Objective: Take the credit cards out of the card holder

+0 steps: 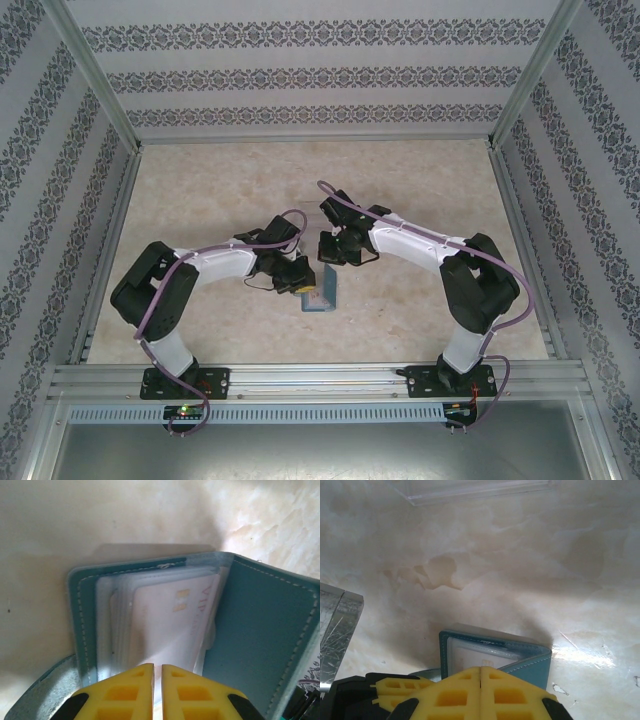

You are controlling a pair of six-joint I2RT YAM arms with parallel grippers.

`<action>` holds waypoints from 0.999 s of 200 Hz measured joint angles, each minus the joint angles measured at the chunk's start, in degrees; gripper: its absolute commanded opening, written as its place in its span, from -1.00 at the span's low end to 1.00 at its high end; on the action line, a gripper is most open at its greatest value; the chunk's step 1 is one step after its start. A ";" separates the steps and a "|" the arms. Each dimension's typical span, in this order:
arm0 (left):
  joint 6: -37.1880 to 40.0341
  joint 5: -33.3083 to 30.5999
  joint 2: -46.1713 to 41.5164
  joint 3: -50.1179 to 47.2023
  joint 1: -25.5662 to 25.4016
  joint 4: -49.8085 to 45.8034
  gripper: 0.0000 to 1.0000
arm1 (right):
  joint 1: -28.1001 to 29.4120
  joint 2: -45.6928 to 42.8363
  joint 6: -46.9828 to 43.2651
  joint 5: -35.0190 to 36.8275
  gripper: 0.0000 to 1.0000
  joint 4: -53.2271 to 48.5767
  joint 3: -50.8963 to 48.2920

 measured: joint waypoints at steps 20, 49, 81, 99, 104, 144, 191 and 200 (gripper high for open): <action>0.17 -0.17 0.31 0.02 -0.28 -0.63 -0.78 | 0.00 0.00 -1.68 1.11 -0.47 -1.79 0.00; 0.20 -0.66 0.85 0.07 -0.31 -1.27 -0.78 | 0.00 -0.04 -3.67 3.04 -0.24 -5.03 0.00; 0.22 -0.87 2.05 0.90 -0.52 -2.01 -0.79 | 0.00 -0.59 -5.53 3.89 -0.20 -7.65 0.00; 0.35 -1.05 2.45 1.42 -0.74 -2.23 -0.79 | 0.02 -1.36 -6.32 3.87 -0.19 -8.74 -0.04; 0.37 -1.05 2.56 1.51 -0.76 -2.27 -0.79 | 0.02 -1.64 -6.38 3.85 -0.18 -9.01 -0.11; 0.35 -1.29 2.99 2.01 -0.90 -2.64 -0.80 | 0.04 -4.66 -7.80 2.49 -0.11 -11.50 -1.09; 0.35 -1.49 3.15 2.27 -0.94 -3.04 -0.80 | 0.17 -6.43 -9.14 2.08 0.03 -15.89 -3.10; 0.33 -1.49 3.19 2.27 -0.94 -3.06 -0.80 | 0.35 -6.58 -9.07 1.95 0.11 -16.35 -3.21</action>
